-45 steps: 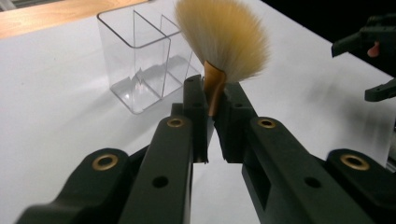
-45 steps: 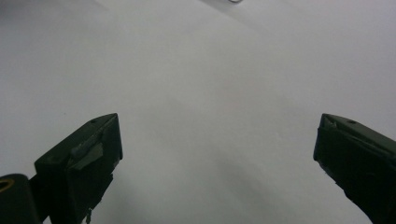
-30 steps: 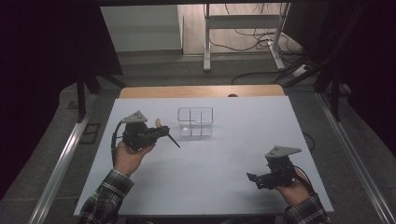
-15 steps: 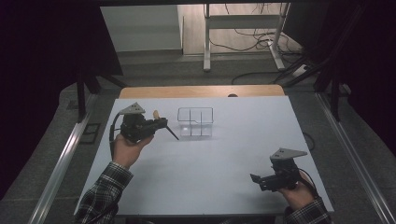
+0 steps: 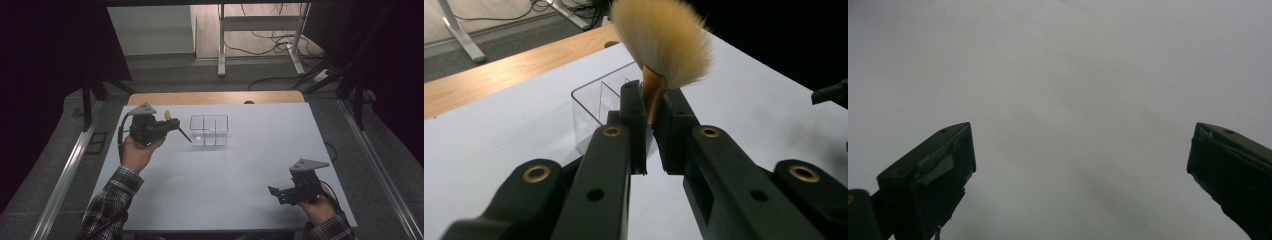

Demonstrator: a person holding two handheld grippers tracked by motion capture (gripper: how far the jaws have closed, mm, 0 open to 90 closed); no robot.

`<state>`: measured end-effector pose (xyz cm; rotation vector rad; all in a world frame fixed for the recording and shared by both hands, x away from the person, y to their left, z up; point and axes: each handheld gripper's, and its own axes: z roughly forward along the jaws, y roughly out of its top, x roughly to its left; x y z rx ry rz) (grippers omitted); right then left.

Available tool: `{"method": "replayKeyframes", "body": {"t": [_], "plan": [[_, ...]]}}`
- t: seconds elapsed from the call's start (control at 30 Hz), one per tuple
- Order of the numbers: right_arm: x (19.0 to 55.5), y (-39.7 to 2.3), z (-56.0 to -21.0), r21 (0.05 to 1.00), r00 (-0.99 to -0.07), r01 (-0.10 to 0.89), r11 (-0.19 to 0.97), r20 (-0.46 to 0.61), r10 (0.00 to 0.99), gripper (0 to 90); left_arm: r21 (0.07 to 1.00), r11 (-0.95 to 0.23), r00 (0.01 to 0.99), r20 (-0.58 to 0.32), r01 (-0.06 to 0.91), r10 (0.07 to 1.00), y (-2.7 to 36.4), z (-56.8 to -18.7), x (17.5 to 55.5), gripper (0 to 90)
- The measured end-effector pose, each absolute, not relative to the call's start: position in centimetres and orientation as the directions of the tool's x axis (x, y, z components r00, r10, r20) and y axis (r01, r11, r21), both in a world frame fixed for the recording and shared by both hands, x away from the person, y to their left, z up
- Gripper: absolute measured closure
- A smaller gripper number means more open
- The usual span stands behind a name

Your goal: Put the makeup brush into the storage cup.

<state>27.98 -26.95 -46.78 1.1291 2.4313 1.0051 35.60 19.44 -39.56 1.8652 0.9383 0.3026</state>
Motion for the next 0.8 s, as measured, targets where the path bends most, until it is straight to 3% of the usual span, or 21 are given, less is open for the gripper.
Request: {"method": "replayKeyframes", "body": {"t": [0.8], "plan": [[27.7, -28.8, -46.3, 0.712, -0.599, 0.567, 0.413, 0.012, 0.801, 0.0, 0.868, -0.224, 0.668, -0.152, 0.442, 0.728, 18.7, -37.4, 37.7, 83.5]]}}
